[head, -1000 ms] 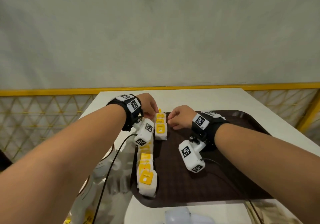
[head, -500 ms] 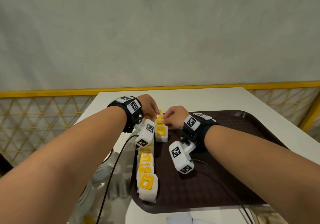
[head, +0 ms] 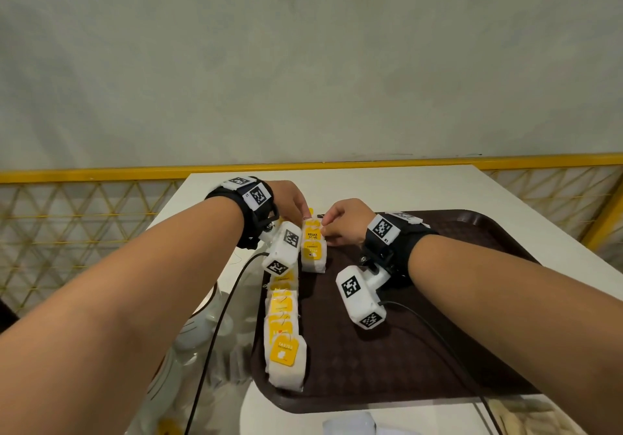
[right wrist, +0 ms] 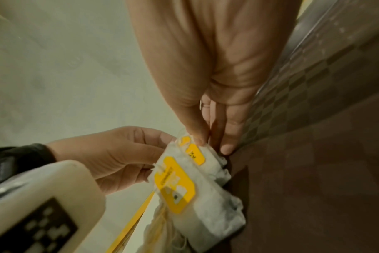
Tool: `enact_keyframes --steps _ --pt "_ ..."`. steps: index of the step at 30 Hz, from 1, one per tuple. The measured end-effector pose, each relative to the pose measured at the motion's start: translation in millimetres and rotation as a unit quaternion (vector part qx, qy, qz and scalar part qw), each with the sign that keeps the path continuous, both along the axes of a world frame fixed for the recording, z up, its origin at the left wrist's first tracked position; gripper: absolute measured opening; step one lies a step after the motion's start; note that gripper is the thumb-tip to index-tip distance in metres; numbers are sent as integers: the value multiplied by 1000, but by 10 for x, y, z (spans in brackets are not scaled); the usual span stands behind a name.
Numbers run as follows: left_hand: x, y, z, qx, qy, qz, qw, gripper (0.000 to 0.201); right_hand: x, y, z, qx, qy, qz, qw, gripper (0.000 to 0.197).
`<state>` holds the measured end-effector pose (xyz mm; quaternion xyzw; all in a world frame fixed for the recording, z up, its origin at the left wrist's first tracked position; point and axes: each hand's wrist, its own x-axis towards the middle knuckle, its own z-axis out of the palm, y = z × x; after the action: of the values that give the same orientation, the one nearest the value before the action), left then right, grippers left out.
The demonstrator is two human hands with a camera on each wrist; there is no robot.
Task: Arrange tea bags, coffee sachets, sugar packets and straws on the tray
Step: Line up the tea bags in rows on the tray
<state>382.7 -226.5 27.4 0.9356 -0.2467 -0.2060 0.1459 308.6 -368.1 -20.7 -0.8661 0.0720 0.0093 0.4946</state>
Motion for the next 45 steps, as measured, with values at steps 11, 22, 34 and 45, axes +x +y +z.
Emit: enact_keyframes --steps 11,22,34,45 --pt "156 -105 -96 -4 -67 26 997 24 -24 11 -9 44 31 -14 998 22" --pt "190 25 -6 -4 -65 30 997 17 49 39 -35 59 54 -27 996 24" --pt "214 -90 -243 70 -110 26 991 16 28 36 -39 35 45 -14 998 19" --pt "285 -148 -264 72 -121 41 989 16 -16 12 15 24 58 23 998 21"
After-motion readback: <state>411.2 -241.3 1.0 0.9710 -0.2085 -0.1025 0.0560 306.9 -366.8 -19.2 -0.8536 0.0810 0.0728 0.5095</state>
